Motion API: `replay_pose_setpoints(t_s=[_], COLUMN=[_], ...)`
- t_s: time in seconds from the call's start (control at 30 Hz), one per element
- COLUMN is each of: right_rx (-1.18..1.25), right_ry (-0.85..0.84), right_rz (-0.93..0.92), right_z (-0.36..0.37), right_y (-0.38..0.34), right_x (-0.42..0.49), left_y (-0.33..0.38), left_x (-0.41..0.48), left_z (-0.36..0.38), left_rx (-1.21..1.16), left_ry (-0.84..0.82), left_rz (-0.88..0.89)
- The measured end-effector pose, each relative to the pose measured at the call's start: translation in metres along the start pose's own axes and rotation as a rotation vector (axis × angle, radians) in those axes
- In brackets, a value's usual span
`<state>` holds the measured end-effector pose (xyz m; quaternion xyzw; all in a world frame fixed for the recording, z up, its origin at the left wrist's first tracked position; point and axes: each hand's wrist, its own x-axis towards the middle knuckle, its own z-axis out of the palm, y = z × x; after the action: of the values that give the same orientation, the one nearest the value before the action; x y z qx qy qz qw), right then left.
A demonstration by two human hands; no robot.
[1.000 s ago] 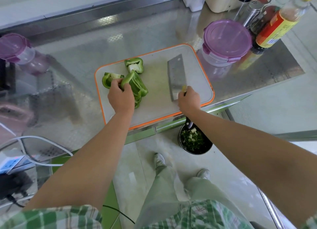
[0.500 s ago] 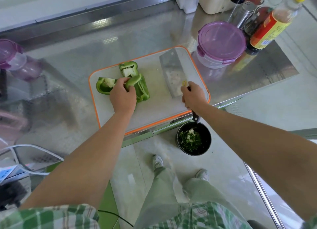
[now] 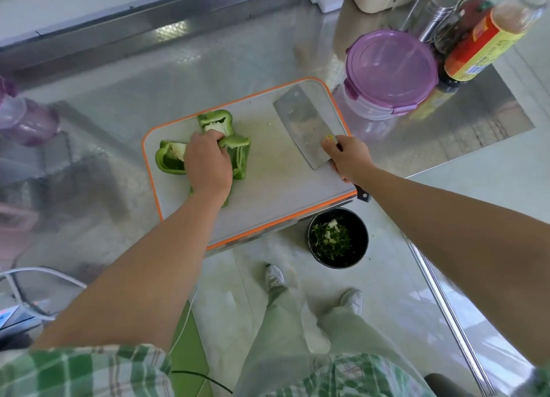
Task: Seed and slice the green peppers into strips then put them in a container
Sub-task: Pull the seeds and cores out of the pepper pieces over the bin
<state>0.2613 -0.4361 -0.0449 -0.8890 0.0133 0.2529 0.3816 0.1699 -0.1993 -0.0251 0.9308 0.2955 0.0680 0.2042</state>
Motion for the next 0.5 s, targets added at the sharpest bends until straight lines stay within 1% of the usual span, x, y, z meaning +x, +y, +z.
replay_pose_setpoints(t_s=[0.07,0.13,0.2,0.27,0.4,0.5], right_rx=[-0.068,-0.1,-0.125,-0.147,-0.209,-0.209], right_ry=[-0.034,-0.064,-0.119,-0.17,-0.247,-0.287], right_rz=[-0.043,-0.066,-0.072,-0.065,-0.075,-0.096], right_z=[-0.006,-0.013,-0.018,-0.022,-0.028,-0.036], right_y=[-0.002,-0.004,-0.002,0.003,0.01,0.014], right_x=[0.004,0.007,0.01,0.009,0.001,-0.004], left_y=[0.0,0.002,0.005,0.008,0.016,0.024], left_x=[0.0,-0.001,-0.004,-0.007,-0.012,-0.016], left_z=[0.0,-0.001,-0.003,-0.004,-0.004,0.002], left_rx=[0.048,0.043,0.049,0.069,0.105,0.13], left_ry=[0.01,0.015,0.021,0.053,0.142,0.127], left_rz=[0.017,0.002,-0.018,0.005,0.153,0.294])
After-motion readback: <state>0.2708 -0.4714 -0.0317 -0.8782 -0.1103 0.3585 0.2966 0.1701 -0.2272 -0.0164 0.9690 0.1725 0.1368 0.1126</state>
